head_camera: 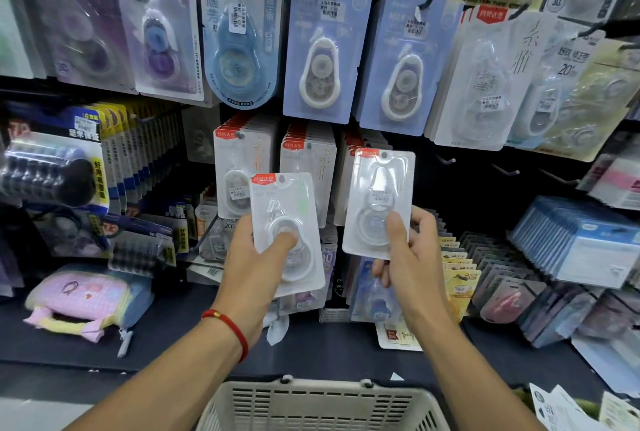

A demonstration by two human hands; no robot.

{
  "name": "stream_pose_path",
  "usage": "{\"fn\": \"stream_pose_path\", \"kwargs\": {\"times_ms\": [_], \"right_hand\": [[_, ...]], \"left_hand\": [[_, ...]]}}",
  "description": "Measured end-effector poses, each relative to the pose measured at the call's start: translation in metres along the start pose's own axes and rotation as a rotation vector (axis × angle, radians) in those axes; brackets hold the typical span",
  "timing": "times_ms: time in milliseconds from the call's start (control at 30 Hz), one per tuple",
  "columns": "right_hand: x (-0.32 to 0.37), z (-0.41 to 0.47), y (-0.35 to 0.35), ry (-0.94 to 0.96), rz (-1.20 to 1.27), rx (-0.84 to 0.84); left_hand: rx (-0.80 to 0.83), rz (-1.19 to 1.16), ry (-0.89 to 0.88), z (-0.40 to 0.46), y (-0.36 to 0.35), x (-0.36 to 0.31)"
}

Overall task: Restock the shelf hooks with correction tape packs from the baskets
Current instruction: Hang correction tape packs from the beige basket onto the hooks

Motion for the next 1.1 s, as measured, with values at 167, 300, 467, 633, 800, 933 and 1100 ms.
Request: {"fn": "stream_pose_path", "kwargs": {"times_ms": [167,300,467,633,800,933,1100], "right_hand": [[0.007,0.000,0.001,0.014,0.079,-0.044],[0.009,0.000,0.005,0.042,0.077,-0.083],[-0.013,0.005,0.003,-0.178,0.034,-0.009],[-0.030,0.002,0.004,-0.351,-0.114,0.051],[-0.011,-0.011,-0.021,-0.149,-0.117,0.363],[-0.006,-0.015,-0.024,-0.079,-0.099,0.318],[-0.002,-0.008,-0.011,-0.048,0.068,0.073]], "left_hand": [[0.003,0.007,0.000,-0.001,0.001,-0.002],[-0.011,0.018,0.001,-0.001,0.003,-0.002],[-0.011,0.031,-0.011,-0.002,-0.001,-0.004],[0.033,0.088,-0.062,-0.006,-0.004,-0.004],[0.123,0.078,-0.076,-0.010,-0.012,-0.005],[0.178,0.125,-0.108,-0.013,-0.016,-0.006],[0.289,0.134,-0.096,-0.017,-0.023,-0.006]]}}
Point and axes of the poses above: each hand's wrist, its own z-axis towards the middle knuckle, its own y-axis out of the back of the hand, x = y × z, the point moved 4 cm from there along z, towards the middle knuckle, and after that the axes turned 3 degrees about z, right-handed, at the moved point
